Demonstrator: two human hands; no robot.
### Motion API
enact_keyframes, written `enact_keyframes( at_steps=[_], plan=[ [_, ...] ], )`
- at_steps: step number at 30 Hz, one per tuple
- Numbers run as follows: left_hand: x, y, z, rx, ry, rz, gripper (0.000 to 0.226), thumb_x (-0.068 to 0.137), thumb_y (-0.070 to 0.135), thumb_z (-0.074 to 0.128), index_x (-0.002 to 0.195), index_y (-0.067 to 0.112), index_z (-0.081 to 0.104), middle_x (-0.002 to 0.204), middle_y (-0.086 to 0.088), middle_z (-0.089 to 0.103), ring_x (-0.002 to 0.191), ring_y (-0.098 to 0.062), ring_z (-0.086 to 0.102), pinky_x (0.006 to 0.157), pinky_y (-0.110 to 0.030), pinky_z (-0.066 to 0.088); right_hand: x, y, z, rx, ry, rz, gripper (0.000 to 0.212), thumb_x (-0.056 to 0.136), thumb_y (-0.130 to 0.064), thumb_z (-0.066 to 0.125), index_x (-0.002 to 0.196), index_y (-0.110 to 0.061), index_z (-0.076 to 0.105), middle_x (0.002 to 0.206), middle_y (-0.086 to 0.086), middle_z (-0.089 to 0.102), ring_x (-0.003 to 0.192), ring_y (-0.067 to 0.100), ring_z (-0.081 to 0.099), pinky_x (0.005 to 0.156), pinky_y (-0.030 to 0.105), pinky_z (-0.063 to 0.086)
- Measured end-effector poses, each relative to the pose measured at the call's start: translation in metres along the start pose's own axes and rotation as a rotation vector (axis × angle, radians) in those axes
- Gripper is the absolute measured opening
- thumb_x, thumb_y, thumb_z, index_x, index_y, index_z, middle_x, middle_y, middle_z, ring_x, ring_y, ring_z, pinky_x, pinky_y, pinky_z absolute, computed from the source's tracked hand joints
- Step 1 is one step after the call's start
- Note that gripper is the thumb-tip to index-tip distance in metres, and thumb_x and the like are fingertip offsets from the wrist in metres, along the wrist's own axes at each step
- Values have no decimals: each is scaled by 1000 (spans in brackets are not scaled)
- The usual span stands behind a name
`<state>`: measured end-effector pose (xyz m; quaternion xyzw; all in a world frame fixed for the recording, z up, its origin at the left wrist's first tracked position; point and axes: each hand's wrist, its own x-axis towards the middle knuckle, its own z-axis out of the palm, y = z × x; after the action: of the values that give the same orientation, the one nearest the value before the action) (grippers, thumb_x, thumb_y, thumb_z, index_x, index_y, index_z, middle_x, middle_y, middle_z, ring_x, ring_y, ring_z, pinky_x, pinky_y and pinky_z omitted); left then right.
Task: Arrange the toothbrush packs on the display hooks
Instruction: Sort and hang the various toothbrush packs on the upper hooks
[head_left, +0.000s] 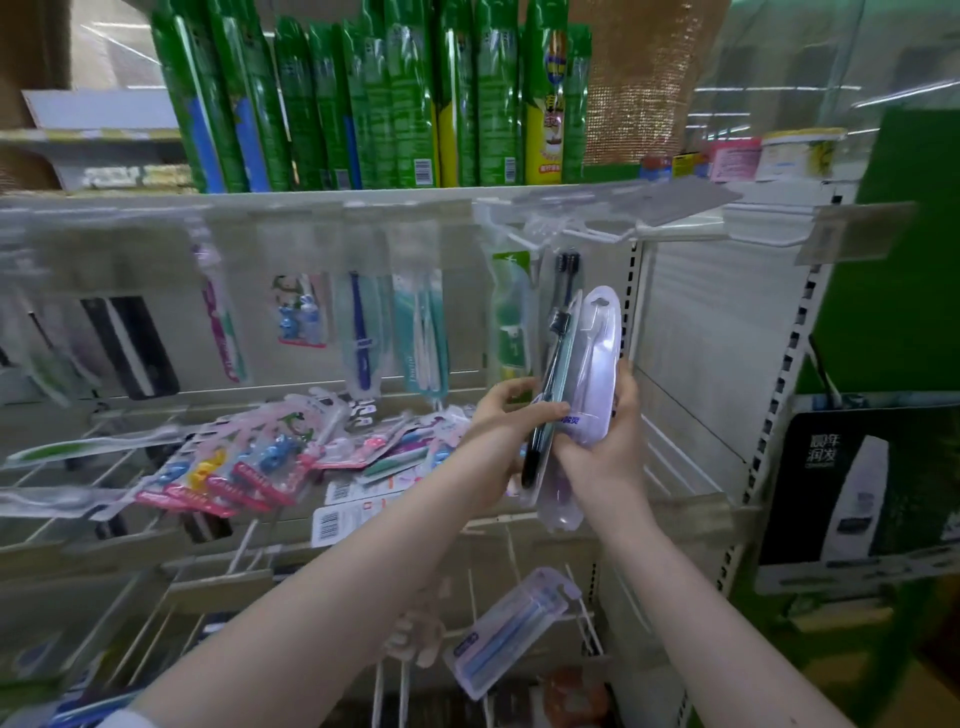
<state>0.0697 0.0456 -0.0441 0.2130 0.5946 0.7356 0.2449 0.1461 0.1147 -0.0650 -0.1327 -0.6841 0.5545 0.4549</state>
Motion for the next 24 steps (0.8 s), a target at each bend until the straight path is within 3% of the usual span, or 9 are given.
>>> enact_keyframes(
  at_steps=[3,6,11,14,16,19,22,24],
  plan=[
    [-18,14,-40,5,-16,6,45,77,12,74,118,19,56,113,-7,60,87,-20,60,55,-25,45,-19,-16,35,32,-25,16,82,79,8,61,147,-20,24,133,-1,46,88,-15,56,66,1,43],
    [-29,25,-80,7,-29,6,52,71,11,77,117,18,55,117,-11,61,92,-22,62,62,-31,50,-35,-26,67,53,-45,11,80,79,10,62,145,-17,26,123,-2,51,79,-21,55,61,1,43],
    [-53,39,-153,28,28,9,55,67,16,80,117,21,57,117,-9,61,98,-23,61,62,-31,47,-61,-37,127,64,-143,-7,81,78,9,63,144,-20,25,120,-10,49,88,-20,55,67,5,45],
    [-66,49,-197,16,65,19,56,63,16,79,115,21,59,109,-12,65,87,-23,62,61,-32,45,-76,-45,170,56,-184,-12,86,73,0,68,142,-28,25,130,-3,49,107,1,57,82,17,49],
    [-68,52,-204,1,87,24,53,70,9,77,119,18,57,102,-12,64,83,-23,62,61,-31,48,-76,-48,176,69,-200,7,88,71,-5,70,141,-32,23,137,-2,43,113,14,56,81,21,51],
    [-77,59,-225,13,105,21,59,66,12,78,120,19,55,102,-16,64,87,-27,61,65,-38,49,-82,-57,190,78,-245,48,89,76,3,69,144,-28,20,132,-5,41,100,0,56,68,10,50],
    [-84,63,-246,22,111,22,62,65,10,79,121,18,53,105,-17,67,85,-27,63,71,-37,49,-87,-65,205,64,-284,59,78,78,5,67,140,-22,28,113,-16,47,83,-24,51,62,2,44],
    [-86,64,-252,11,130,27,60,68,7,79,121,19,53,104,-17,67,85,-30,63,79,-43,48,-87,-69,210,54,-289,70,70,80,2,66,136,-21,31,113,-16,45,87,-18,51,62,2,42]
  ],
)
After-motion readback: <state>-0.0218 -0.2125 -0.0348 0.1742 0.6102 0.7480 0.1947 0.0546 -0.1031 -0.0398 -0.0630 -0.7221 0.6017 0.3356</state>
